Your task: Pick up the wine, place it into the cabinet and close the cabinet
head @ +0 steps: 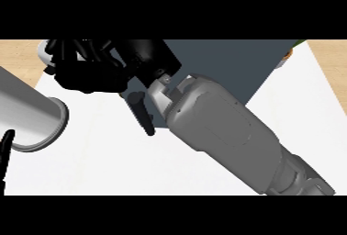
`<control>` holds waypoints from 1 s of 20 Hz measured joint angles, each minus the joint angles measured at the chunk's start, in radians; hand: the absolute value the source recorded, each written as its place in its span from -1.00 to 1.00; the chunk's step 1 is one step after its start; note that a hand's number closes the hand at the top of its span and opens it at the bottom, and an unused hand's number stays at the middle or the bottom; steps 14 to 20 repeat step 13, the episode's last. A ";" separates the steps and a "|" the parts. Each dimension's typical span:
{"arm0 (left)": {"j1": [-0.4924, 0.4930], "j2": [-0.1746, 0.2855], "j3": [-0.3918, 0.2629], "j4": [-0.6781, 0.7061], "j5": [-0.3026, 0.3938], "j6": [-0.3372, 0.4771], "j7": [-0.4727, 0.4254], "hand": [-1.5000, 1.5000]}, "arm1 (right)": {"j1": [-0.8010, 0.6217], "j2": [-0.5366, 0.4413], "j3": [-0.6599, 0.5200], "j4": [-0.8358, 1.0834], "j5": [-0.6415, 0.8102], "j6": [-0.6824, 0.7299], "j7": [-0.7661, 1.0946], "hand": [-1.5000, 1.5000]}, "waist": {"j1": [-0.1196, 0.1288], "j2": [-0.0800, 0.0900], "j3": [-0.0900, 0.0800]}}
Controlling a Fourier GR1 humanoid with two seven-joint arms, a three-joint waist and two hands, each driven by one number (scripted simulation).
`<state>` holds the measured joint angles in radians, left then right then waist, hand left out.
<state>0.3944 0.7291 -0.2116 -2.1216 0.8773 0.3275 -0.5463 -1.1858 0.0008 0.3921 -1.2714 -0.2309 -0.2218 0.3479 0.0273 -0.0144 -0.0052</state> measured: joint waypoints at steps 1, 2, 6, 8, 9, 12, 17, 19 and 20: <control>0.001 -0.006 -0.004 -0.004 -0.007 0.003 0.000 -1.00 | 0.000 0.000 -0.005 0.015 -0.004 0.019 -0.024 1.00 | 0.002 -0.003 -0.002; 0.000 -0.007 -0.003 -0.010 -0.007 0.006 0.007 -1.00 | -0.004 0.000 -0.001 0.031 -0.007 0.032 -0.049 1.00 | 0.006 -0.006 -0.005; -0.014 -0.017 -0.004 0.004 -0.008 -0.004 0.014 -1.00 | -0.028 0.000 0.013 0.088 -0.014 0.070 -0.115 1.00 | 0.016 -0.013 -0.016; -0.016 -0.014 0.006 0.002 -0.005 -0.003 0.023 -1.00 | -0.035 0.000 0.010 0.111 -0.012 0.083 -0.140 1.00 | 0.020 -0.014 -0.020; -0.020 -0.013 0.006 -0.004 -0.005 0.001 0.029 -1.00 | -0.044 0.000 0.016 0.127 -0.005 0.090 -0.159 1.00 | 0.024 -0.014 -0.024; -0.022 -0.011 0.013 -0.007 -0.003 0.003 0.037 -1.00 | -0.064 0.000 0.020 0.159 0.001 0.110 -0.180 1.00 | 0.026 -0.015 -0.031; -0.021 -0.015 0.008 -0.008 -0.005 0.005 0.038 -1.00 | -0.067 -0.002 0.020 0.167 0.002 0.120 -0.191 1.00 | 0.026 -0.015 -0.033; -0.021 -0.015 0.008 -0.008 -0.005 0.005 0.038 -1.00 | -0.067 -0.002 0.020 0.167 0.002 0.120 -0.191 1.00 | 0.026 -0.015 -0.033; -0.021 -0.015 0.008 -0.008 -0.005 0.005 0.038 -1.00 | -0.067 -0.002 0.020 0.167 0.002 0.120 -0.191 1.00 | 0.026 -0.015 -0.033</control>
